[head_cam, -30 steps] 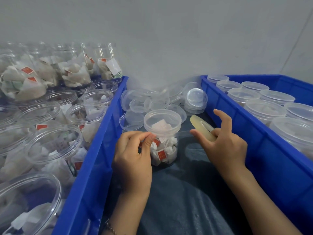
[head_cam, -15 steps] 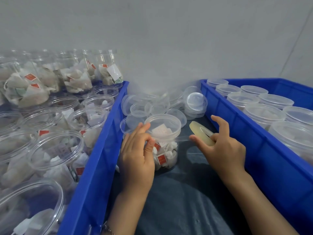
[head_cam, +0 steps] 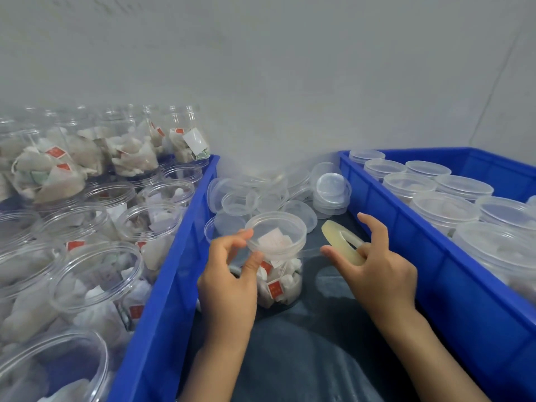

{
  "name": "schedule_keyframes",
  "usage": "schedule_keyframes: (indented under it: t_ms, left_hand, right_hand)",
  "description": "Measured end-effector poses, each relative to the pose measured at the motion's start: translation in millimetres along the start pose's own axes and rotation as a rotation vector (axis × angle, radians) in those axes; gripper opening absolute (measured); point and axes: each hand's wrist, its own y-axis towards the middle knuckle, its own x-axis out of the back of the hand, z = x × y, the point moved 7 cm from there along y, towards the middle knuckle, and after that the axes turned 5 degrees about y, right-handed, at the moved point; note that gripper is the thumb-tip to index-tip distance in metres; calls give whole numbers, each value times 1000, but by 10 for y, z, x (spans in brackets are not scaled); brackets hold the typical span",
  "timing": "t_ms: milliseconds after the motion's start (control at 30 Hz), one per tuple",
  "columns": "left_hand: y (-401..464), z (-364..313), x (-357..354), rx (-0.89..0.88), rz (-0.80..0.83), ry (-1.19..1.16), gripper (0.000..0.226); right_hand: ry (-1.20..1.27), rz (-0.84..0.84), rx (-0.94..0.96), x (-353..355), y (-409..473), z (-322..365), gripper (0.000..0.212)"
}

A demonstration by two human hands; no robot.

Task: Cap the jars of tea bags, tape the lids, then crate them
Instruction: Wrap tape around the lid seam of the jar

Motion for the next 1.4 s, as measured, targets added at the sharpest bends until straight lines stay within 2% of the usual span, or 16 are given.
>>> schedule_keyframes:
  t_ms: [100, 267, 333, 367, 400, 467, 500, 533, 567, 667, 700, 800, 867, 1000, 1133, 1400]
  left_hand:
    - [100, 72, 16, 62, 51, -36, 39]
    - [293, 20, -19, -2, 175, 91, 38]
    - [289, 47, -13, 16, 156, 8, 36]
    - [243, 103, -27, 82, 149, -96, 37]
    - [176, 176, -83, 175, 174, -198, 48]
    - [10, 336, -293, 330, 292, -268, 105]
    - [-64, 392, -406, 366, 357, -248, 124]
    - [-109, 410, -493, 367, 406, -227, 131]
    - [-127, 421, -540, 348, 427, -204, 127]
    - [-97, 450, -508, 286, 347, -118, 83]
    - [-87, 435, -464, 284, 316, -91, 77]
    - [-96, 344, -336, 266, 271, -57, 85]
    - [-96, 232, -253, 221, 249, -1, 91]
    - [-62, 119, -159, 207, 227, 56, 93]
    - [-64, 87, -169, 280, 326, -37, 92]
    - [-232, -76, -398, 424, 708, -540, 83]
  right_hand:
    - [5, -10, 4, -21, -2, -9, 99]
    - [-1, -18, -19, -19, 20, -93, 95]
    - [2, -21, -18, -16, 20, -107, 94]
    - [11, -24, -16, -15, 20, -106, 94]
    - [22, -25, -13, -13, 18, -102, 93]
    - [33, -15, -8, -14, 20, -97, 92]
    - [33, -8, -6, -14, 21, -99, 93]
    - [33, -8, -6, -7, 26, -102, 93]
    - [33, -12, -7, 7, 27, -109, 94]
    - [77, 32, -29, 12, 48, -152, 98]
    - [110, 78, -60, -17, 61, -192, 97]
    - [242, 231, -194, -95, 94, -333, 91]
    - [233, 281, -182, -108, 108, -373, 88]
    - [68, 218, -89, -89, 140, -413, 62]
    - [18, 214, -67, -107, 136, -360, 52]
    - [202, 276, -68, -113, 114, -215, 53]
